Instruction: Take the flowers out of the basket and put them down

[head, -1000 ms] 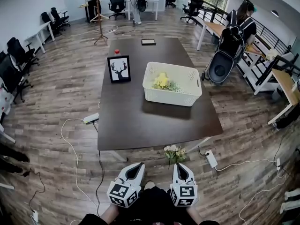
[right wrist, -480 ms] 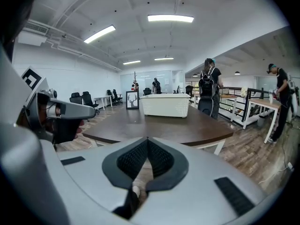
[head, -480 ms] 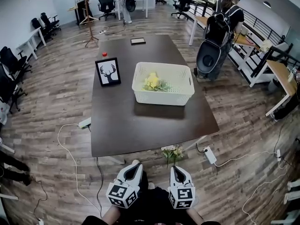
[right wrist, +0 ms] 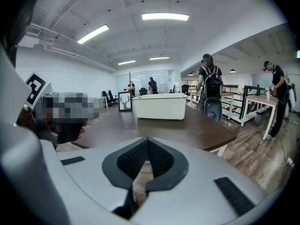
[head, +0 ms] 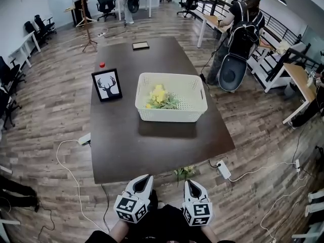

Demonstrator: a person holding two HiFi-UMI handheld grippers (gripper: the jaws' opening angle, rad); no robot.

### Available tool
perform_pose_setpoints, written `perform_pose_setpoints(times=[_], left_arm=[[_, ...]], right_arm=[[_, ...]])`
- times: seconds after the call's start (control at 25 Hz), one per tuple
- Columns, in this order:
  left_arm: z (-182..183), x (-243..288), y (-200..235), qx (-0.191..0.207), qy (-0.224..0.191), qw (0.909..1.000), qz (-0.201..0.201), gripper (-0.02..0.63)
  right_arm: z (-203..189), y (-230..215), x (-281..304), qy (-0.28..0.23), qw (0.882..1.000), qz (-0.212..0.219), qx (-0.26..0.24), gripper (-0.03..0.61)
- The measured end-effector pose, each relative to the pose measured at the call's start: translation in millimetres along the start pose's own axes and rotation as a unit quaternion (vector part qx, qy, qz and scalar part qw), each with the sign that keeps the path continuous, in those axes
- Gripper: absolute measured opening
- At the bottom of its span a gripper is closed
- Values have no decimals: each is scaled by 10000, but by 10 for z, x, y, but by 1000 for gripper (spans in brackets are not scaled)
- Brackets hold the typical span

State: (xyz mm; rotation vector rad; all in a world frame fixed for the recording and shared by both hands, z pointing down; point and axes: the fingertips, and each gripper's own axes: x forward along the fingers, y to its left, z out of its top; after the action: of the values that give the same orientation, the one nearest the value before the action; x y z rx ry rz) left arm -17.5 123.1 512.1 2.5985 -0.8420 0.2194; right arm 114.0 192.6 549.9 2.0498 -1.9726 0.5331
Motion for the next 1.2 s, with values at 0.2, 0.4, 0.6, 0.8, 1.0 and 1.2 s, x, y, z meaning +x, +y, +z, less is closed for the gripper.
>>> perform_pose_setpoints(times=[0.2, 0.4, 0.6, 0.8, 1.0, 1.2], left_arm=[[193, 287, 323, 12, 61, 9999, -90, 8], [385, 522, 723, 47, 53, 9999, -124, 8], [533, 643, 1106, -5, 41, 9999, -102, 8], [619, 709, 1320, -21, 87, 9999, -146, 8], [652, 797, 1390, -104, 68, 9998, -171, 8], [667, 849, 1434, -130, 82, 9998, -81, 8]], right_arm=[[224, -53, 402, -17, 9999, -104, 23, 6], [399, -8, 823, -15, 9999, -151, 27, 6], [569, 115, 1184, -13, 9999, -122, -32, 6], [717, 189, 1378, -74, 9999, -141, 11, 6], [702, 163, 1461, 14, 9998, -169, 56, 6], [742, 116, 1552, 30, 9999, -42, 139, 6]])
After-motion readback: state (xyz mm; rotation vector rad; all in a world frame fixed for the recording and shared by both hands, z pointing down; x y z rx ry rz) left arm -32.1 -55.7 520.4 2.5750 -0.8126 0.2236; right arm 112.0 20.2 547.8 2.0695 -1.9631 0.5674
